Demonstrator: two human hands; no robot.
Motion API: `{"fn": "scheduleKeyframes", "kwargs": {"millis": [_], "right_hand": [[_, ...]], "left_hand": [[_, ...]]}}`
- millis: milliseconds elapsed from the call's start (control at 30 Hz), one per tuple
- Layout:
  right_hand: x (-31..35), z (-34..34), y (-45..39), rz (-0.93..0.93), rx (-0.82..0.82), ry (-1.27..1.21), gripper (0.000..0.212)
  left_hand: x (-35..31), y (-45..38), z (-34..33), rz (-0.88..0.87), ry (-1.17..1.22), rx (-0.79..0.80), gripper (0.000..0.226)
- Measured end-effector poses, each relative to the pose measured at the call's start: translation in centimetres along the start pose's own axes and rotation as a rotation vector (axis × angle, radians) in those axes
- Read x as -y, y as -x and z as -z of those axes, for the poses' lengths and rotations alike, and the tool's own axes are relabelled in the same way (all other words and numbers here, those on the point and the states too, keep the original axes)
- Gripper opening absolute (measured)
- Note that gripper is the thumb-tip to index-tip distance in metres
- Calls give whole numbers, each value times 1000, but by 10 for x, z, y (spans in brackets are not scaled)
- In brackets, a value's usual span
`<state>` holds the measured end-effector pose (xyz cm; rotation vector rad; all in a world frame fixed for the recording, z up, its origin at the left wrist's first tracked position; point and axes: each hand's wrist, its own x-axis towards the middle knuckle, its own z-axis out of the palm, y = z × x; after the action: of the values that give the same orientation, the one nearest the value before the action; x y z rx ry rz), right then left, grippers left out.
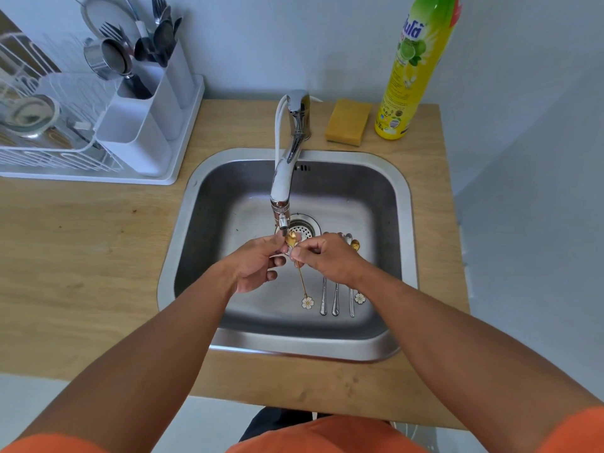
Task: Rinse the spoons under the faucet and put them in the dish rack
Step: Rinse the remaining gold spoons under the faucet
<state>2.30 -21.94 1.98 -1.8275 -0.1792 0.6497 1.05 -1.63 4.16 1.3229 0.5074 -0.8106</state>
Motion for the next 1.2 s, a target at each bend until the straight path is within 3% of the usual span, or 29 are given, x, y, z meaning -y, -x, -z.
{"fn": "scheduleKeyframes", "kwargs": {"millis": [367,700,867,967,1067,1200], "right_hand": [[-4,-4,4,40,29,42,18],[-18,-14,1,11,-66,-29,22],[-23,-18,4,6,-81,-31,28],[-23,-17,6,8,-81,-34,37],[-22,-16,7,-16,-78,-64,25],[-21,-20,10,-7,-77,-47,24]], "left_hand": [[15,-2,-10,0,68,5,35],[3,-3,-23,3,57,-285,36],[6,0,-25,-134,-104,-304,7],[8,-1,-26,-224,-159,-298,18],[6,-2,-30,-278,-153,-355,22],[6,-4,-36,-253,-102,-461,20]]}}
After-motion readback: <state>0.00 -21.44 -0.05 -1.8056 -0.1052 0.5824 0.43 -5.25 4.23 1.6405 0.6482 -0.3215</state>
